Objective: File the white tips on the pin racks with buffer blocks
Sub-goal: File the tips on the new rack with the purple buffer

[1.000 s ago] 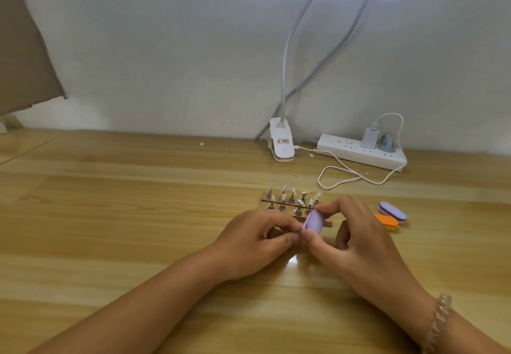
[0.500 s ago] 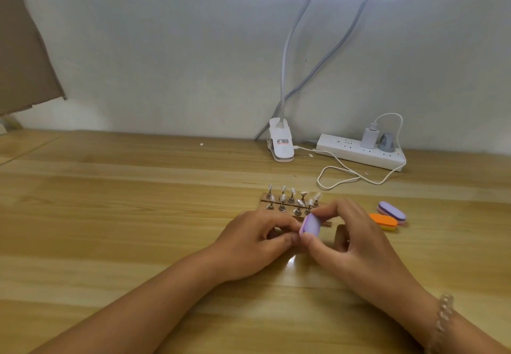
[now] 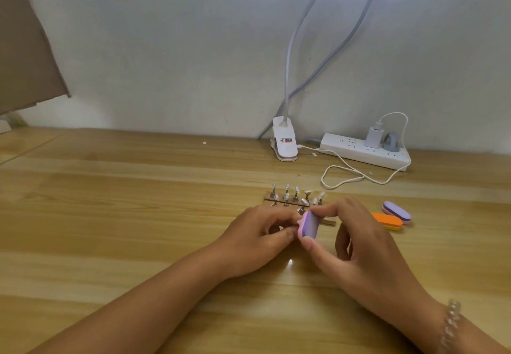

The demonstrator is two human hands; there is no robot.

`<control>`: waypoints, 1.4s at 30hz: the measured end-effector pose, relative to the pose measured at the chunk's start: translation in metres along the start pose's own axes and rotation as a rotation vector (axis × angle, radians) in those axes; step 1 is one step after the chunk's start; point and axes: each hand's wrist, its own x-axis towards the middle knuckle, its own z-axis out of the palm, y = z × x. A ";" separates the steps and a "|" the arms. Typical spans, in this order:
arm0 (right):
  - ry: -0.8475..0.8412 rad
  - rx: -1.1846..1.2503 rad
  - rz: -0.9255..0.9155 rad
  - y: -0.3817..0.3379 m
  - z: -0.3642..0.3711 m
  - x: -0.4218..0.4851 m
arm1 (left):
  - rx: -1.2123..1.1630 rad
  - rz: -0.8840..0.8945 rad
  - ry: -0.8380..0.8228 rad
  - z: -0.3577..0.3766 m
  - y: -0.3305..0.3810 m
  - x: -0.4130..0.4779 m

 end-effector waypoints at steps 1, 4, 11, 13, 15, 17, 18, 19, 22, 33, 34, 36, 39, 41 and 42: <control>-0.028 0.006 -0.028 -0.002 0.000 -0.001 | -0.003 -0.001 -0.006 0.000 0.000 0.000; 0.000 0.094 0.076 0.002 -0.001 0.003 | 0.000 0.003 -0.001 0.001 0.000 0.001; -0.042 0.010 -0.012 -0.004 0.000 -0.002 | 0.017 -0.006 -0.005 0.000 0.000 0.000; 0.003 0.090 0.090 0.001 -0.002 0.003 | 0.022 0.004 0.000 0.000 0.000 0.000; 0.055 0.078 0.130 0.006 -0.003 0.006 | 0.021 0.012 -0.002 0.000 0.001 -0.001; 0.032 0.011 0.050 0.000 -0.001 0.002 | 0.026 -0.001 0.000 0.000 0.002 0.000; 0.000 -0.003 0.003 -0.005 0.000 -0.001 | 0.027 -0.005 -0.002 0.000 0.002 0.000; -0.027 -0.002 -0.027 -0.008 0.000 -0.002 | 0.032 -0.004 -0.008 -0.001 0.002 0.000; 0.018 0.062 0.055 -0.003 -0.002 0.002 | 0.040 0.005 -0.008 0.000 -0.001 0.001; 0.089 0.048 0.095 0.001 -0.002 0.005 | 0.040 0.017 -0.002 0.001 0.000 0.000; 0.071 0.023 0.064 0.000 -0.002 0.004 | 0.039 0.016 -0.003 0.000 0.000 0.000; -0.003 0.010 -0.019 -0.007 0.001 -0.001 | 0.047 0.008 -0.007 0.000 -0.001 0.001; 0.005 0.093 0.039 -0.003 0.001 0.003 | 0.054 0.000 -0.004 0.000 -0.002 0.001; 0.085 0.143 0.161 0.009 0.000 0.008 | 0.053 0.008 0.002 0.000 -0.001 0.001; 0.124 0.165 0.207 0.013 -0.001 0.009 | 0.039 0.007 -0.001 0.000 0.000 0.001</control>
